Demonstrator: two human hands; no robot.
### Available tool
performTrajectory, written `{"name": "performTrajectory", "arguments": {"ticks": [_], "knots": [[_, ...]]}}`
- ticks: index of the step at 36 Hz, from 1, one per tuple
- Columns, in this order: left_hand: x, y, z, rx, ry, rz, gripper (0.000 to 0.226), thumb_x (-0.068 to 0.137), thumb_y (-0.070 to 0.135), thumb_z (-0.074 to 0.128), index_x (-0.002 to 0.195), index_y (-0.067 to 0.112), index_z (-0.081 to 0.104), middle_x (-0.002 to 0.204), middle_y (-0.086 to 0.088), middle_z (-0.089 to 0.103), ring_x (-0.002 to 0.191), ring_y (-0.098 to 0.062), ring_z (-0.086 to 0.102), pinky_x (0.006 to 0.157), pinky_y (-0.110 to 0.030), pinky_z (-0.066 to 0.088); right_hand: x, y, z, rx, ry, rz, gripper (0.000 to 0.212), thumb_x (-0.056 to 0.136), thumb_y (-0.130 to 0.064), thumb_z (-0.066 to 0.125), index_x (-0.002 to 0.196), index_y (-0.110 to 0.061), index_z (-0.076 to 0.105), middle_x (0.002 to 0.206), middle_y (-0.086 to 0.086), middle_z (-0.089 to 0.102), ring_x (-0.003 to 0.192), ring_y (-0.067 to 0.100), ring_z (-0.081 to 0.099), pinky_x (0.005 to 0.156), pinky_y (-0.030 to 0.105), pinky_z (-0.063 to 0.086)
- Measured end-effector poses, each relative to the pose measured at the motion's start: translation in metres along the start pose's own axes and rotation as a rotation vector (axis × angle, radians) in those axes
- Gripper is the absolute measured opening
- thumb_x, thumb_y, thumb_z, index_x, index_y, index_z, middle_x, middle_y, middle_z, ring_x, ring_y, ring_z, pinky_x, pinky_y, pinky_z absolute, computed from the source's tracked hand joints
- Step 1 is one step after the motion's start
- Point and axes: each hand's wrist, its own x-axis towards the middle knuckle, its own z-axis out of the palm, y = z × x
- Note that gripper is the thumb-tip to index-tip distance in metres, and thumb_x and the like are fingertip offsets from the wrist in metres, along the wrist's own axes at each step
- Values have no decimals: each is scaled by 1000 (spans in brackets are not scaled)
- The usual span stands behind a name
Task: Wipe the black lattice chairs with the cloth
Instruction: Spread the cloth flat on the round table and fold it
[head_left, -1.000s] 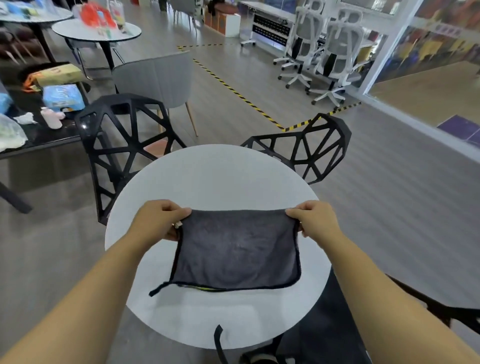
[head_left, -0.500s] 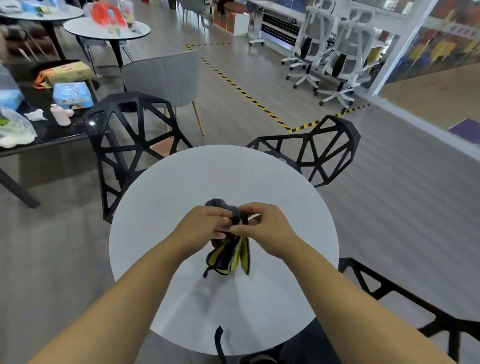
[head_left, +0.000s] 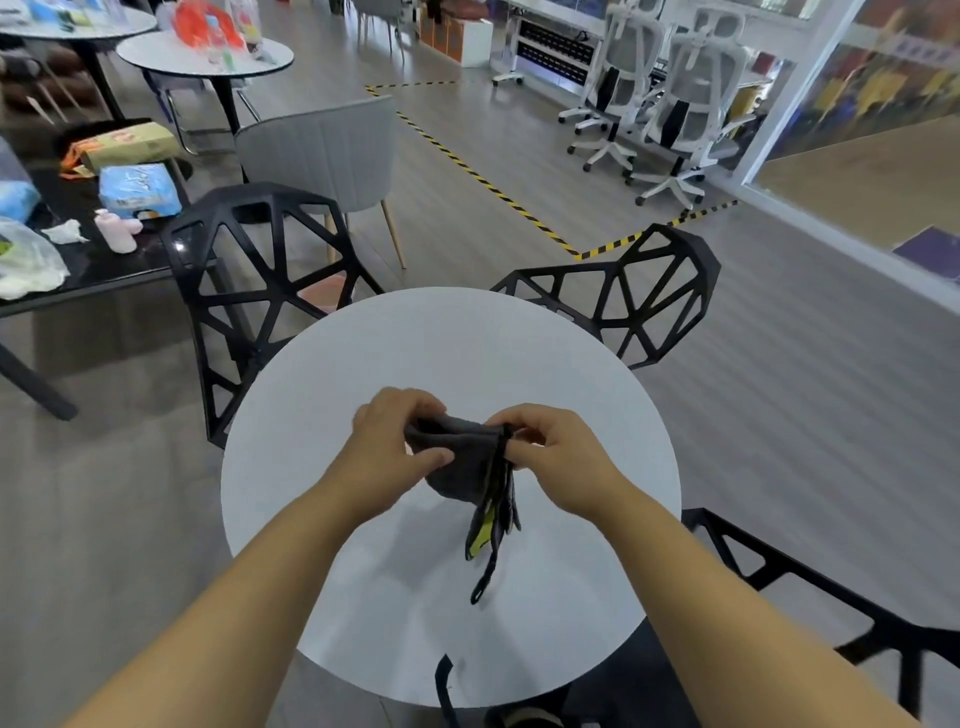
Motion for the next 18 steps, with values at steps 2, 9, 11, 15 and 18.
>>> {"name": "performTrajectory", "arguments": {"ticks": [2, 9, 11, 15, 18], "knots": [[0, -5, -4, 113, -29, 6, 54, 76, 24, 75, 118, 42, 47, 120, 20, 33, 111, -6, 26, 88, -20, 32, -4, -2, -6, 35, -59, -26, 25, 87, 0, 57, 92, -20, 71, 84, -5, 69, 84, 13, 64, 81, 27, 54], [-4, -15, -22, 62, -236, -56, 12, 73, 26, 76, 76, 30, 65, 79, 9, 64, 76, -10, 59, 67, -29, 49, -14, 0, -24, 77, -54, -23, 22, 88, 2, 58, 95, -15, 70, 90, 0, 72, 86, 14, 68, 81, 23, 53], [-7, -14, -23, 92, -179, -44, 9, 76, 28, 73, 74, 30, 64, 73, 10, 64, 68, -7, 57, 60, -23, 44, -16, 7, -25, -8, 10, 10, 21, 88, -1, 59, 92, -19, 70, 87, -3, 72, 84, 12, 67, 80, 23, 52], [-14, -9, -20, 149, -152, -11, 9, 76, 27, 73, 75, 31, 65, 71, 14, 64, 67, -4, 57, 59, -21, 42, -23, 21, -21, -131, 71, 66, 22, 87, -5, 60, 85, -25, 67, 81, -7, 69, 80, 11, 62, 78, 25, 51], [-20, -9, -19, 163, -197, -24, 10, 74, 28, 75, 74, 30, 65, 70, 13, 65, 64, -3, 57, 56, -20, 42, -32, 27, -18, -126, 65, 93, 20, 88, -7, 61, 84, -25, 66, 79, -9, 68, 74, 8, 60, 74, 23, 48]]}}
